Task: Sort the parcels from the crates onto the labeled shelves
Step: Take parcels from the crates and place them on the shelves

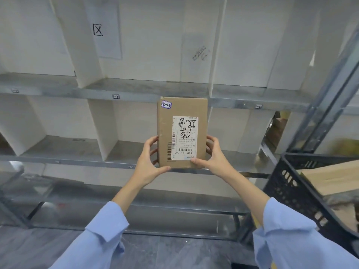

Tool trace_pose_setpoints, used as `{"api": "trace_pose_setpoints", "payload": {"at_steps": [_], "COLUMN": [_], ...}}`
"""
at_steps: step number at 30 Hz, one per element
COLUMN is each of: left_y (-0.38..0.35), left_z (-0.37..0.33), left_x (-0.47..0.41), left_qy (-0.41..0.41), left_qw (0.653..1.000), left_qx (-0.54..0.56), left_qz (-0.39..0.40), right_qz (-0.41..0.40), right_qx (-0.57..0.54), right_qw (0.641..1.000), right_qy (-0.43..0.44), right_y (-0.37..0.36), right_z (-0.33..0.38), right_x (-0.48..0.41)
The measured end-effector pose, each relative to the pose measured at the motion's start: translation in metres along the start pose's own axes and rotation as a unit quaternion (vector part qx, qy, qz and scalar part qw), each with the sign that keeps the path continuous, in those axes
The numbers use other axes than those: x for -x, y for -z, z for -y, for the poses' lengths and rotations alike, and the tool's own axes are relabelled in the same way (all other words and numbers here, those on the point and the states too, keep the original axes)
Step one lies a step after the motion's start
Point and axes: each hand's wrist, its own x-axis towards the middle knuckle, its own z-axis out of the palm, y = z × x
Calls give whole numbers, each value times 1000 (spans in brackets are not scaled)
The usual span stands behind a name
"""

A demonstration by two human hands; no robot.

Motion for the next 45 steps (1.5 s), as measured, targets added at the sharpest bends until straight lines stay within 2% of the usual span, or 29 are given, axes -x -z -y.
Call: {"api": "trace_pose_setpoints", "payload": {"at_steps": [7,20,25,29,34,41,45], "left_y": [-25,-60,-81,-92,-88,-86,-87], "left_z": [16,40,43,50,80,132,165], "left_x": [-5,0,-12,-33,-58,-99,-131], "left_qy": [18,53,57,47,43,62,42], "left_qw": [1000,996,992,988,984,979,958], "left_qx": [7,-2,-27,-58,-125,-161,-260], "left_qz": [19,73,113,136,118,105,117], "right_qz": [-2,-73,-133,-179,-225,-290,-295], "right_qx": [-9,-41,-46,-36,1,-1,-3], "right_qw": [1000,995,988,981,972,954,953], "right_qy": [-8,-52,-58,-62,-69,-82,-76], "right_y": [8,17,32,41,52,74,81], "right_z": [-27,-76,-99,-117,-148,-197,-223], "right_x": [9,21,27,26,15,-28,-71]}}
